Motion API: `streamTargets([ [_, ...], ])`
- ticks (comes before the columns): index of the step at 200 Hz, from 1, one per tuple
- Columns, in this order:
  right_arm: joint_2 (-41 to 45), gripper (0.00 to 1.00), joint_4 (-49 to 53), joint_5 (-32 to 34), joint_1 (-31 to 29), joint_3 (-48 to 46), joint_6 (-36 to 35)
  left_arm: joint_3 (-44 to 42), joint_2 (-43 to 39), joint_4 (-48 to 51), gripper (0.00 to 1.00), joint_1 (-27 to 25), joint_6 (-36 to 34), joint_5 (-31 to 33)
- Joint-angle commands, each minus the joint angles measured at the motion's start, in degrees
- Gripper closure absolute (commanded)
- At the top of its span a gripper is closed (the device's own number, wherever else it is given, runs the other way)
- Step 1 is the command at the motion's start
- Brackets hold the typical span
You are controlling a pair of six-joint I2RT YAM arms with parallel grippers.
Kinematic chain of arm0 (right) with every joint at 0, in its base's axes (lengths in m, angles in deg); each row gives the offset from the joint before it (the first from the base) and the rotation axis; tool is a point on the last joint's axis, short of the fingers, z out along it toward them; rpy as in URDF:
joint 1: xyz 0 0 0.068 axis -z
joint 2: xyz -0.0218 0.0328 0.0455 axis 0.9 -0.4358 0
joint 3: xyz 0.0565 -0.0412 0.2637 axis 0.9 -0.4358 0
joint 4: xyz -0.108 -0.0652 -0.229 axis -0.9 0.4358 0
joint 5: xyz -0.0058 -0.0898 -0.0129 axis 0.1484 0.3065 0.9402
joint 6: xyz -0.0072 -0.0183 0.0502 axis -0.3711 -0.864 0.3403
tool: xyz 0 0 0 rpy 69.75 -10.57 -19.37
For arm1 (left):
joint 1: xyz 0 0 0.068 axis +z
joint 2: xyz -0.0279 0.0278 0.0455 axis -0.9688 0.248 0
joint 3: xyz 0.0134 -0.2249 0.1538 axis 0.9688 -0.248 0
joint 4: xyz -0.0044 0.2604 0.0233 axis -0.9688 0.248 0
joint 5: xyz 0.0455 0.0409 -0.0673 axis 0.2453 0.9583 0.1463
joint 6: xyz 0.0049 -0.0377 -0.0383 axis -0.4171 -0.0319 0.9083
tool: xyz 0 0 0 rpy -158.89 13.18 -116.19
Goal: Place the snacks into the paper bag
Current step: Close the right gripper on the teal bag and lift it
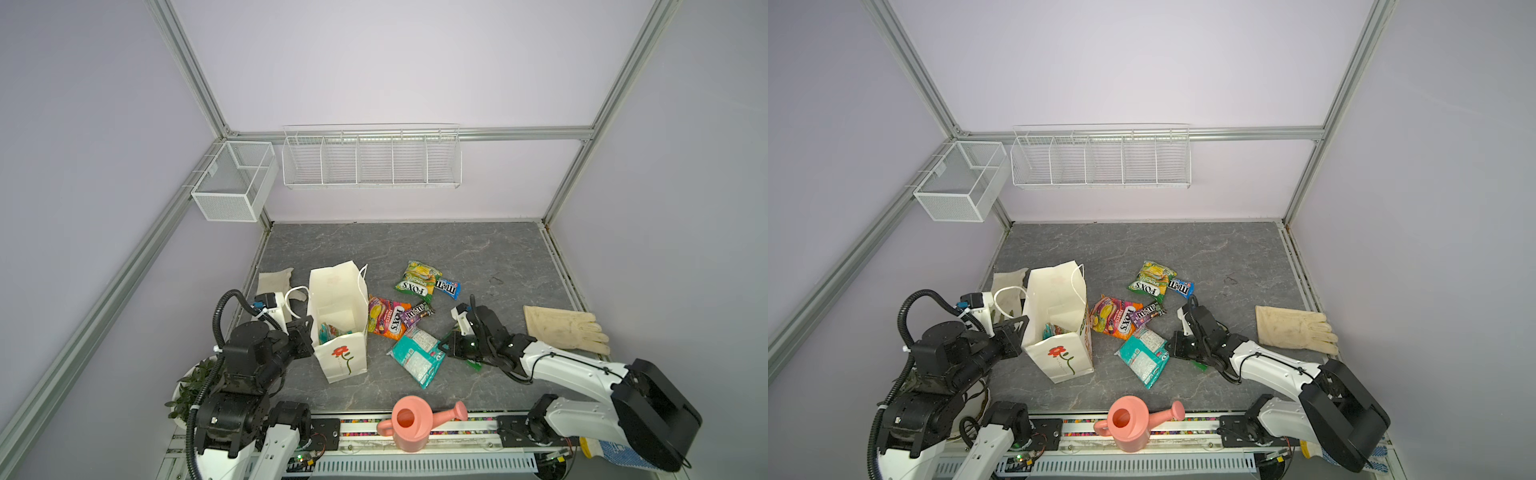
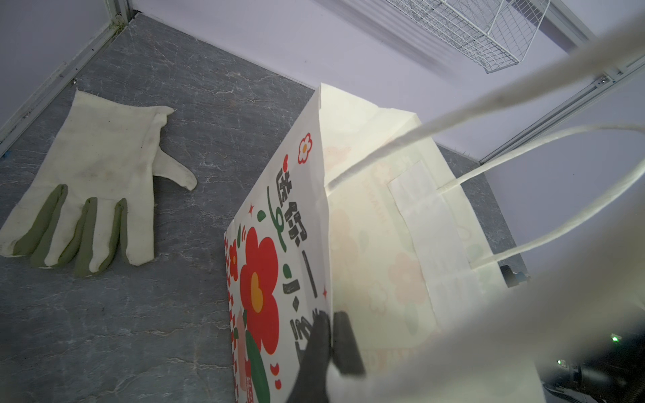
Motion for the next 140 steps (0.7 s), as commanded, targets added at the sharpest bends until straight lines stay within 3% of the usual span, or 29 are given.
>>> streamTargets([
  [1,2.55,0.94,0.06,-0.97,-0.12,0.04,-0.60,-0.49,-0.66,0.39,1.00,-0.30,0.22,0.83],
  [140,11.22,0.93,1.83,-1.81,-1.61,4.40,-2.83,-0.49,-0.73,0.34,1.00,-0.46,0.29,0.90],
])
